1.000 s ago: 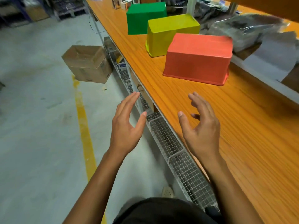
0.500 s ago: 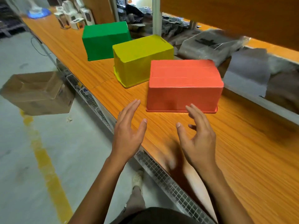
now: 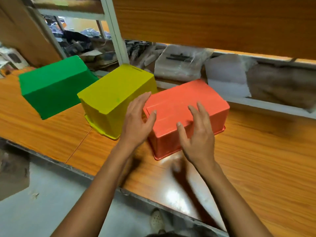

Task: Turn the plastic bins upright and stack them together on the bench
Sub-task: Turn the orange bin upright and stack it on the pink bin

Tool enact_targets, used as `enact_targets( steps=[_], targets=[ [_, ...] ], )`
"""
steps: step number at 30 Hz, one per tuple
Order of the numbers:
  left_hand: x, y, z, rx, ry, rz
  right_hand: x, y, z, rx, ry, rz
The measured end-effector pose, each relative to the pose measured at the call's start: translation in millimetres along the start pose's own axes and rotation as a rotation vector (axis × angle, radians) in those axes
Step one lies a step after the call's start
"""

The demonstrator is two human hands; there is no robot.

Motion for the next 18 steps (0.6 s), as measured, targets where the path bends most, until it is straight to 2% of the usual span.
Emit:
enact_targets(
  steps=[3, 8, 14, 18],
  targets=[
    [50, -23, -9, 0.025, -0.077, -0.083, 19, -20, 11, -0.206, -0.050, -0.005],
    [116, -75, -18, 0.094, -0.130, -0.333, 38, -38, 45, -0.485, -0.230, -0.075],
    [145, -127, -40, 0.354, -0.085, -0.673, 36, -41, 59, -0.534, -0.229, -0.104],
    [155, -134, -41, 0.351, -0.078, -0.766, 37, -39, 59, -0.545, -0.285, -0.108]
  ],
)
Point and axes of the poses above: each hand's wrist, its own x-axis towards the middle knuckle, its own y-axis out of the back of the hand, z = x × y, the point moved 1 cm from there along x, towards the middle knuckle, and after that the axes turned 11 degrees about x, right-handed, at the moved point
